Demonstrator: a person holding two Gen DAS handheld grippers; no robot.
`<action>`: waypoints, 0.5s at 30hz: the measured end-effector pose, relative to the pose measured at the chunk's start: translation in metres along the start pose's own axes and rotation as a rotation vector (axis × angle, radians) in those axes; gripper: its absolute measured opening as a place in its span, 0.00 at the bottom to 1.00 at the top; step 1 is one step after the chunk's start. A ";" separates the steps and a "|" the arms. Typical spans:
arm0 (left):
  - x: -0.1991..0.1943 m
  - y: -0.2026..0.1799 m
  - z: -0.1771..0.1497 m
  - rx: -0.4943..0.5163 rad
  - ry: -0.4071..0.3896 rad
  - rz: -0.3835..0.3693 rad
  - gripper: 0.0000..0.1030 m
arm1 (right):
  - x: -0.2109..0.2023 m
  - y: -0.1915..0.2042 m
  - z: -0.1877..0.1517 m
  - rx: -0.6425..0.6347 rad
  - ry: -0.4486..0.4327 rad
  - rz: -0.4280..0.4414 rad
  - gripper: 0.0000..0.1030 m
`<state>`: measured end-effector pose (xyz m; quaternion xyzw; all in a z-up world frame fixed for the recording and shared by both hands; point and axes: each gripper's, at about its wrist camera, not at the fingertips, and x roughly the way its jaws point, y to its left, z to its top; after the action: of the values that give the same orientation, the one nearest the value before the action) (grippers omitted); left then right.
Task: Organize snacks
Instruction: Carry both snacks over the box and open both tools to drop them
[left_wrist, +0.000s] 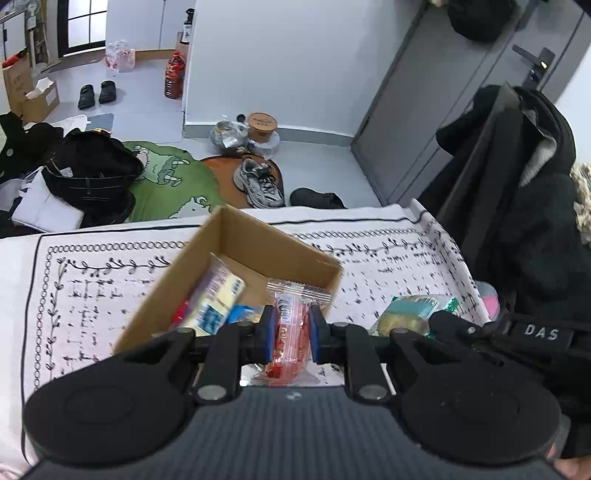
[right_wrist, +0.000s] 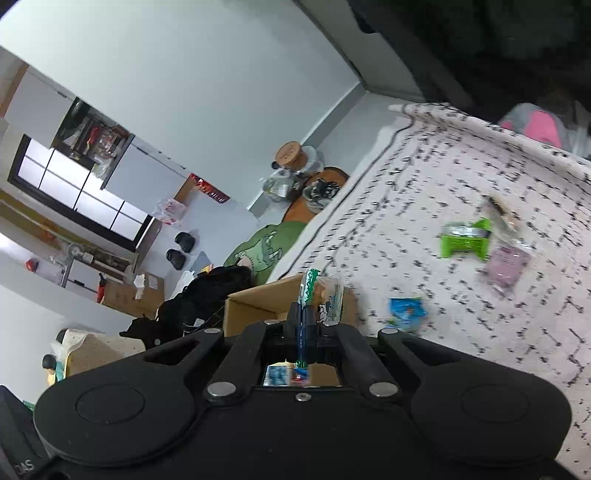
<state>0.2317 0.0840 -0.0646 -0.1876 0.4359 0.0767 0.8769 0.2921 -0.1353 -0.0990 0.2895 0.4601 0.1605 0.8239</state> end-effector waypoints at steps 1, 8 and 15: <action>0.000 0.004 0.002 -0.004 -0.001 0.002 0.17 | 0.002 0.005 0.000 -0.007 0.004 0.002 0.00; 0.003 0.034 0.017 -0.037 -0.002 0.015 0.17 | 0.023 0.031 -0.001 -0.039 0.030 0.002 0.00; 0.011 0.058 0.032 -0.059 0.000 0.026 0.17 | 0.053 0.050 -0.003 -0.042 0.071 0.011 0.00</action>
<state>0.2445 0.1498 -0.0705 -0.2076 0.4358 0.1011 0.8699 0.3174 -0.0664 -0.1045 0.2688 0.4837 0.1848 0.8122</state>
